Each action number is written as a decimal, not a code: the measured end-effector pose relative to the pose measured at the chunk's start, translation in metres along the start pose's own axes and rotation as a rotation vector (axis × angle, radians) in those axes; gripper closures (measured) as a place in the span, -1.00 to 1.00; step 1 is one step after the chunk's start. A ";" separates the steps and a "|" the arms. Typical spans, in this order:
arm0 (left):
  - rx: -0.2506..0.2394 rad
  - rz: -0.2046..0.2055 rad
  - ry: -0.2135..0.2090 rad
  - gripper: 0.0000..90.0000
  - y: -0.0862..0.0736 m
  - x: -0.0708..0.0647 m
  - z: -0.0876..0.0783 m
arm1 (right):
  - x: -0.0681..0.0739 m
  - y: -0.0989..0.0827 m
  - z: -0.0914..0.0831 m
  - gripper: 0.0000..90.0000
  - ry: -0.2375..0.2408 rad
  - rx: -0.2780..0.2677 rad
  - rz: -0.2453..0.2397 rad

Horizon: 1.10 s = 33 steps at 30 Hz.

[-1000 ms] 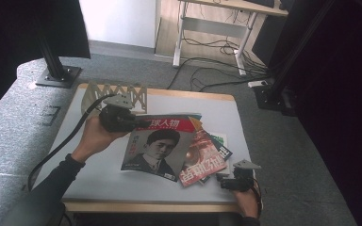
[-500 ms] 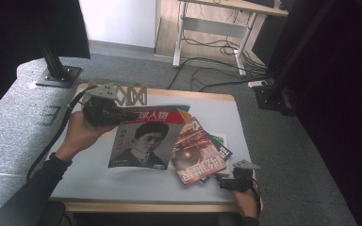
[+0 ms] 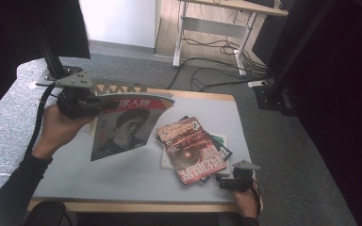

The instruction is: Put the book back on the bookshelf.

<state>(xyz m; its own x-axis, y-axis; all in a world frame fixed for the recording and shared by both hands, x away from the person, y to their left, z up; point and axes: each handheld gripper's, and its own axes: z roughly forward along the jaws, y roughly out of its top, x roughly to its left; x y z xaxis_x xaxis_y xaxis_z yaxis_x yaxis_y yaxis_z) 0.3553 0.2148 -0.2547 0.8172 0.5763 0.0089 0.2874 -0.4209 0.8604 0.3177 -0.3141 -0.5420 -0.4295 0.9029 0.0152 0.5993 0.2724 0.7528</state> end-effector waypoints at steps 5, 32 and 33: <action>0.003 -0.029 0.036 0.93 -0.003 0.008 -0.016 | 0.000 0.000 0.000 -1.00 0.000 0.000 0.000; -0.010 -0.188 0.275 0.93 -0.037 0.057 -0.099 | 0.000 0.000 0.000 -1.00 0.000 -0.002 0.001; -0.010 -0.195 0.287 0.93 -0.038 0.059 -0.099 | 0.000 0.000 0.000 -1.00 0.000 -0.002 0.001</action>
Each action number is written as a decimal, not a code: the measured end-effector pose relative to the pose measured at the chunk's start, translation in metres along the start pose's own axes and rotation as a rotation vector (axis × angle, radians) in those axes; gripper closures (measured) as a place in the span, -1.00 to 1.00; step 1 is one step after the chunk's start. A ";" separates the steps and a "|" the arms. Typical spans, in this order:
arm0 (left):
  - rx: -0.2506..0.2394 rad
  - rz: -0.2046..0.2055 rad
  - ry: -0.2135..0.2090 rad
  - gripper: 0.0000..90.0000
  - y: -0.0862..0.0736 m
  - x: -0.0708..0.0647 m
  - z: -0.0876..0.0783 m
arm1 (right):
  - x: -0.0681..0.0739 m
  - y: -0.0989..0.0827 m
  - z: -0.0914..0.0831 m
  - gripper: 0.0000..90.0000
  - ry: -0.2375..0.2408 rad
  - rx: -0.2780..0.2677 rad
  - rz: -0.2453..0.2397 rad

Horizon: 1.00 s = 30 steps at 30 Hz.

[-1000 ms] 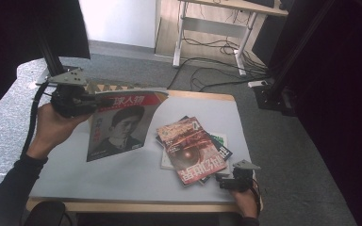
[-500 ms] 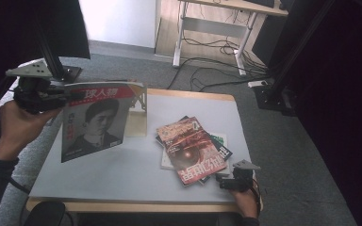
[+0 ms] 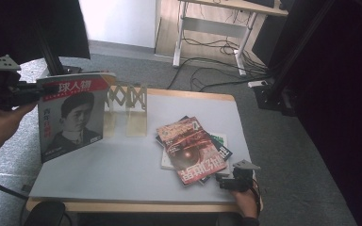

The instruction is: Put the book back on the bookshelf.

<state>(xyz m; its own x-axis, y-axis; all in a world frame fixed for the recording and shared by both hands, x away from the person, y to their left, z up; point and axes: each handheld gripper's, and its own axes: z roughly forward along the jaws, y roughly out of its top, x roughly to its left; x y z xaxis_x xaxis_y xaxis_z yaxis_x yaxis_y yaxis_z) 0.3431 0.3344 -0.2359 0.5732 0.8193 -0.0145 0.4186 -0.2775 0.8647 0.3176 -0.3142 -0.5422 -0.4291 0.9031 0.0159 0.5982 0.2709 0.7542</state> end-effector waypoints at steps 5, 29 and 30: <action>0.004 -0.023 0.035 0.93 0.000 0.009 0.008 | 0.000 0.000 0.000 -1.00 -0.001 -0.001 0.001; -0.040 -0.093 0.114 0.93 0.007 0.028 0.072 | 0.000 0.000 0.000 -1.00 0.001 -0.001 0.001; -0.045 -0.095 0.117 0.93 0.008 0.028 0.075 | 0.000 0.000 0.000 -1.00 0.001 -0.001 0.001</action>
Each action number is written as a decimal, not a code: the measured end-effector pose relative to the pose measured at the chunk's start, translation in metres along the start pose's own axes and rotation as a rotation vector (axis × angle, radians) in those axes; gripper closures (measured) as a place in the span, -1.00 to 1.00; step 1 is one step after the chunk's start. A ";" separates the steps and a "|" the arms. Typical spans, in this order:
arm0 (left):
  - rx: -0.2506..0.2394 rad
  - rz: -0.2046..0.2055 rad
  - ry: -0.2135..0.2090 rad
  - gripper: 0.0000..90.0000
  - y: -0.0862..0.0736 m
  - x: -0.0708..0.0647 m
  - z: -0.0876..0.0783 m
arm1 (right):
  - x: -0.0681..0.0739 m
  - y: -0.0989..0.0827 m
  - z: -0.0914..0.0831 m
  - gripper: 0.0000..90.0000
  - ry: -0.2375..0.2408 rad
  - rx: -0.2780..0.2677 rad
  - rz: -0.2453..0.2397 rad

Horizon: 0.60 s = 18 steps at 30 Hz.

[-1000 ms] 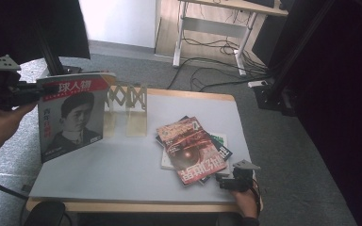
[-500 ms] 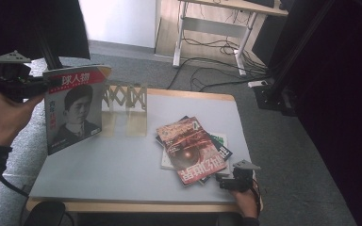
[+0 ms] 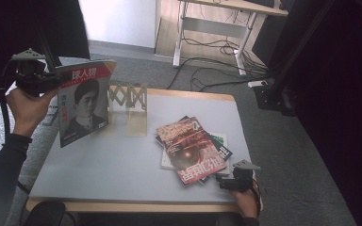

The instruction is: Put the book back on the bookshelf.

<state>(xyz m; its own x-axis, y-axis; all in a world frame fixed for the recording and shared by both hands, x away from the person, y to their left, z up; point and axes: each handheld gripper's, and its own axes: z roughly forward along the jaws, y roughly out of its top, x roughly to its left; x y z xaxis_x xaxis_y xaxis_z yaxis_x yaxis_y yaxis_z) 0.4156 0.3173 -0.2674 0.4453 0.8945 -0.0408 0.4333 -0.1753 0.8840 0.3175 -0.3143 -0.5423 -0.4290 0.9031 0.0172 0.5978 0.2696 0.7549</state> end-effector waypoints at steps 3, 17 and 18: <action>-0.015 0.000 0.006 0.93 0.001 -0.002 0.008 | 0.000 0.000 0.000 -1.00 0.000 0.000 0.000; -0.086 -0.006 0.018 0.93 -0.025 -0.002 0.025 | 0.000 0.000 0.000 -1.00 -0.001 -0.002 0.001; -0.085 -0.006 0.017 0.93 -0.027 -0.002 0.024 | 0.000 0.000 0.000 -1.00 -0.001 -0.002 0.001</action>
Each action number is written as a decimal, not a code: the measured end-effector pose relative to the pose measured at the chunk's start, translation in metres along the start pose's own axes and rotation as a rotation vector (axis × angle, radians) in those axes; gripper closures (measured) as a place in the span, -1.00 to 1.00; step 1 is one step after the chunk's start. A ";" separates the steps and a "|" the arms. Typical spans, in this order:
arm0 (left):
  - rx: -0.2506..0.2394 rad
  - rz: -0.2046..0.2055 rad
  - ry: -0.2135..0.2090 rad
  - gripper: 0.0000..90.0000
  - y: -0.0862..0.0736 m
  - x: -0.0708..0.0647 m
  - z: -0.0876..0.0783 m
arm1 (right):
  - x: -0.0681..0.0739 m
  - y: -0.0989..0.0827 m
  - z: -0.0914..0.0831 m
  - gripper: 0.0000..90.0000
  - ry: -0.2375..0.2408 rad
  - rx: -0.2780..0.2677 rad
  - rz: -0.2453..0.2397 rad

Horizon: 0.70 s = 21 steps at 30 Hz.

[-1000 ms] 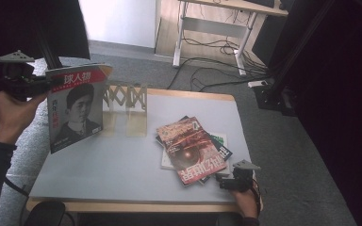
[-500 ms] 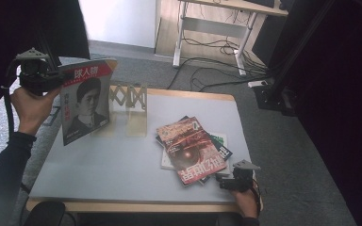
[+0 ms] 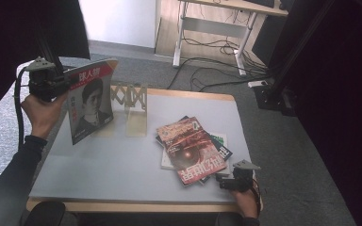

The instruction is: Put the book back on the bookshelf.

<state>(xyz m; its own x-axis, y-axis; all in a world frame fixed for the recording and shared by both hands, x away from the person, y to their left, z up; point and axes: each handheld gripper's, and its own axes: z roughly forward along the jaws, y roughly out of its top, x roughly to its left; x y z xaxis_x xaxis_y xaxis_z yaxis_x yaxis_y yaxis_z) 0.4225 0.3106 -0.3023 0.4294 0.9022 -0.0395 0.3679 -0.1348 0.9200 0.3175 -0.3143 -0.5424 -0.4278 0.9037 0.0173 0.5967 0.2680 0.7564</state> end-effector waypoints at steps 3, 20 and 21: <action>-0.002 0.000 -0.002 0.93 -0.006 0.001 -0.002 | 0.000 0.000 0.000 -1.00 0.001 0.001 -0.001; 0.065 0.037 -0.011 0.90 -0.028 0.005 -0.029 | 0.000 0.000 0.000 -1.00 -0.001 0.000 0.000; 0.070 0.033 -0.011 0.90 -0.030 0.005 -0.031 | 0.000 0.000 0.000 -1.00 -0.001 0.001 0.000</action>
<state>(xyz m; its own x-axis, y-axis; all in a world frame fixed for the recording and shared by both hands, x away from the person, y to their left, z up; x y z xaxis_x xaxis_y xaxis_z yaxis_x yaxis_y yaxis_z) 0.3880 0.3316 -0.3175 0.4511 0.8924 -0.0148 0.4105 -0.1927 0.8913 0.3173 -0.3143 -0.5424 -0.4274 0.9039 0.0166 0.5970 0.2684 0.7560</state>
